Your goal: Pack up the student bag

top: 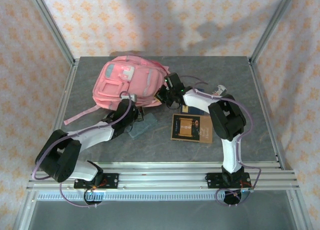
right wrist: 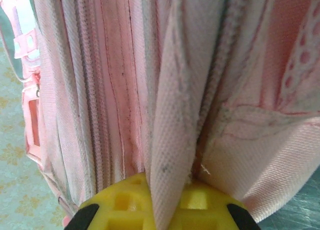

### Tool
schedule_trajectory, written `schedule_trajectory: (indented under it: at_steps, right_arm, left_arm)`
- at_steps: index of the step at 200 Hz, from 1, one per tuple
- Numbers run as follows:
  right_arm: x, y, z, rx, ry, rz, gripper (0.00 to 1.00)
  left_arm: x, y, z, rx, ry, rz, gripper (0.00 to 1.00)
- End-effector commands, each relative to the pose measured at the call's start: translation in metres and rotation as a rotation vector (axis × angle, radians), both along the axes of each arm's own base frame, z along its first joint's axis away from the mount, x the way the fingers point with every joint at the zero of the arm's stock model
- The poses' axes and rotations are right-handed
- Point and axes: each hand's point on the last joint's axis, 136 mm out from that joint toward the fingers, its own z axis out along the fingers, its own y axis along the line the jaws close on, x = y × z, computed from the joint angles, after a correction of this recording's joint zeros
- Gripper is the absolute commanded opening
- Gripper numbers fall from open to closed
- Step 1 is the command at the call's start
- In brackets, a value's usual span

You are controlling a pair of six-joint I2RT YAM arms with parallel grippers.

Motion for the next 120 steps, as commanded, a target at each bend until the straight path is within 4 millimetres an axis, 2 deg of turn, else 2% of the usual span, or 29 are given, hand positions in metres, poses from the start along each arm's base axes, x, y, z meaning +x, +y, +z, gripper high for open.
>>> schedule_trajectory:
  at_steps: [1,20,37,56,98,111,120]
  right_arm:
    - [0.029,-0.04,0.036,0.015,-0.107,-0.129,0.0]
    - [0.031,-0.055,0.042,0.025,-0.121,-0.166,0.0]
    - [0.033,-0.056,0.044,0.027,-0.133,-0.167,0.0]
    - [0.038,-0.048,0.045,0.038,-0.136,-0.137,0.0]
    - [0.064,-0.029,0.047,0.033,-0.159,-0.088,0.0]
    - [0.069,-0.024,0.043,0.026,-0.159,-0.066,0.0]
    - [0.07,-0.019,0.041,0.025,-0.159,-0.037,0.07]
  left_arm:
    - [0.007,0.046,0.014,0.008,-0.059,0.132,0.0]
    - [0.009,0.079,0.009,0.03,-0.046,0.21,0.0]
    - [0.015,0.094,0.012,0.059,-0.047,0.249,0.0]
    - [0.027,0.091,0.017,0.066,-0.05,0.236,0.0]
    - [0.057,0.091,0.028,0.114,-0.065,0.247,0.0]
    - [0.061,0.093,0.033,0.13,-0.07,0.256,0.06]
    - [0.061,0.093,0.036,0.133,-0.073,0.256,0.1]
